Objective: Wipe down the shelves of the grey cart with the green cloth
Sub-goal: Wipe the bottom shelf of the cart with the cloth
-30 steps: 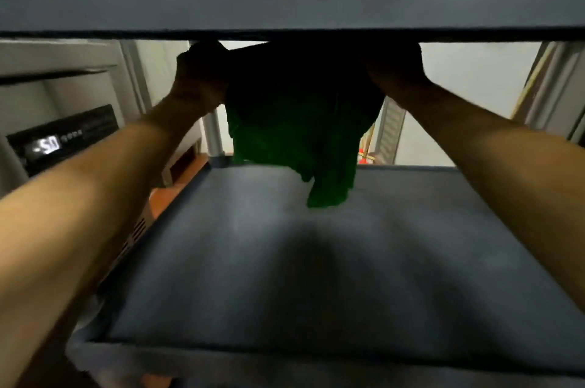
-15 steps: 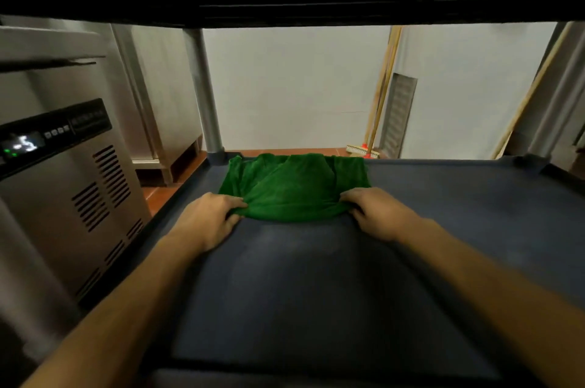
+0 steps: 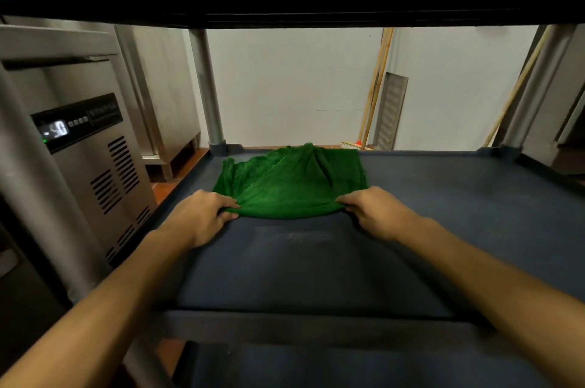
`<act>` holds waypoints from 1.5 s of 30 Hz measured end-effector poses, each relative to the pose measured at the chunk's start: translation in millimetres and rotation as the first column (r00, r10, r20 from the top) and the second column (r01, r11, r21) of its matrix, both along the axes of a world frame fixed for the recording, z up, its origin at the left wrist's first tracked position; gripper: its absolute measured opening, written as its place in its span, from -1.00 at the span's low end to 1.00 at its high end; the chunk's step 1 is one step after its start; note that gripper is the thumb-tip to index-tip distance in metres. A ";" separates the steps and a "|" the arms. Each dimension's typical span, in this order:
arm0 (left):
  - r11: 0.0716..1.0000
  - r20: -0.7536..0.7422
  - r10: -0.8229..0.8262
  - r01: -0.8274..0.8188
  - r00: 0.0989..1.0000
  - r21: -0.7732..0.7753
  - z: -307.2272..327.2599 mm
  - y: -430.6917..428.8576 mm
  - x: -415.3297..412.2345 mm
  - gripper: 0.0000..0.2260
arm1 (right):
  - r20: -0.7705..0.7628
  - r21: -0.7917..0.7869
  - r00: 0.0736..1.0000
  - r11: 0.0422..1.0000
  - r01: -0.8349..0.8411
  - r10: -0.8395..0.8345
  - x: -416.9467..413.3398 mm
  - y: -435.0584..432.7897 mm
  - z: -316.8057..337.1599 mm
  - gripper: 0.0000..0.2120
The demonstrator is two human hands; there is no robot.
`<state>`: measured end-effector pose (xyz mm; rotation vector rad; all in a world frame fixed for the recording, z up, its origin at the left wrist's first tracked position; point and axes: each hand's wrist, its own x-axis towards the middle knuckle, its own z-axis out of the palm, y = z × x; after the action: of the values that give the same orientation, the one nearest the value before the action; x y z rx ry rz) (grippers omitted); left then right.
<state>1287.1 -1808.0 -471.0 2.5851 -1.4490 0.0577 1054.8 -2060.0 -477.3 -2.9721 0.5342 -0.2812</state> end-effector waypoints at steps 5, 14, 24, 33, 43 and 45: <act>0.999 -0.077 -0.016 0.019 0.997 0.039 5.6 24.2 -11.4 -0.65 | -0.013 -0.046 0.998 0.997 -0.061 0.061 -28.1 24.3 1.0 -0.71; 0.993 -0.114 -0.104 0.109 0.988 0.035 0.9 70.2 -49.0 -0.63 | -0.031 -0.061 0.991 0.990 -0.131 0.129 -70.5 54.2 6.9 -0.73; 0.981 -0.197 -0.169 0.184 0.966 0.062 30.1 106.6 -94.8 -0.75 | -0.082 0.012 0.975 0.979 -0.204 0.205 -114.6 71.8 22.3 -0.72; 0.983 -0.455 -0.178 0.178 0.872 -0.044 59.5 128.1 -129.0 -0.69 | -0.200 0.121 0.942 0.961 -0.247 0.268 -157.1 95.7 71.1 -0.84; 0.984 -0.673 -0.178 0.130 0.718 -0.121 100.5 124.2 -112.5 -0.60 | 0.002 0.721 0.939 0.650 -0.239 0.344 -168.1 66.4 112.9 -0.79; 0.985 -0.613 -0.167 0.101 0.772 -0.141 111.0 105.3 -104.3 -0.71 | 0.090 0.674 0.963 0.696 -0.247 0.254 -150.4 44.3 119.0 -0.83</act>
<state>1182.8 -1702.7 -360.0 2.0921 -1.3064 -0.6683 904.3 -2015.7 -358.2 -2.2708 0.1578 -0.0219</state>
